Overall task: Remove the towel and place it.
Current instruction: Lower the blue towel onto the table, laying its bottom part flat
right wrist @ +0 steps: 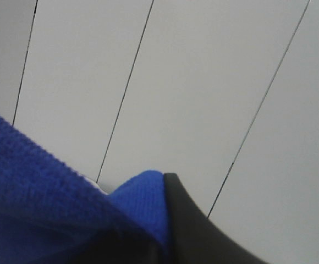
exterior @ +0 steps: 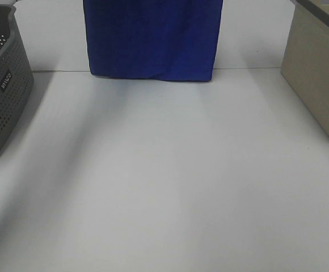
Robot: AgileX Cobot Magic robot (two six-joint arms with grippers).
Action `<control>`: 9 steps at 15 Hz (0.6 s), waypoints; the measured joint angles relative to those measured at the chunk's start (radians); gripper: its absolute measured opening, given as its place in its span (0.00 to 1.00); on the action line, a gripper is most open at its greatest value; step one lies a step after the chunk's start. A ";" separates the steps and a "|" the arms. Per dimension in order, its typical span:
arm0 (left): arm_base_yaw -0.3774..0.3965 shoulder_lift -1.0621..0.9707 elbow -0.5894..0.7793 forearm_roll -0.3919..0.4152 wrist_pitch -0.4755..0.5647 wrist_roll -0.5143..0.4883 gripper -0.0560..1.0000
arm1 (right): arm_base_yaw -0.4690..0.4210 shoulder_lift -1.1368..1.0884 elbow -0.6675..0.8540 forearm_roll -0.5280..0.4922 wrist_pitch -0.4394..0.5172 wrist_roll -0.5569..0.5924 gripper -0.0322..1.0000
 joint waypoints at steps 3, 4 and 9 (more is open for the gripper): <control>-0.027 0.000 0.000 -0.001 0.083 0.000 0.05 | 0.000 0.000 0.000 0.000 0.071 0.000 0.05; -0.036 0.000 0.000 -0.001 0.119 0.000 0.05 | 0.000 -0.001 0.000 0.000 0.113 0.001 0.05; -0.107 -0.048 0.000 -0.104 0.709 0.041 0.05 | -0.001 -0.049 0.000 -0.031 0.477 0.133 0.05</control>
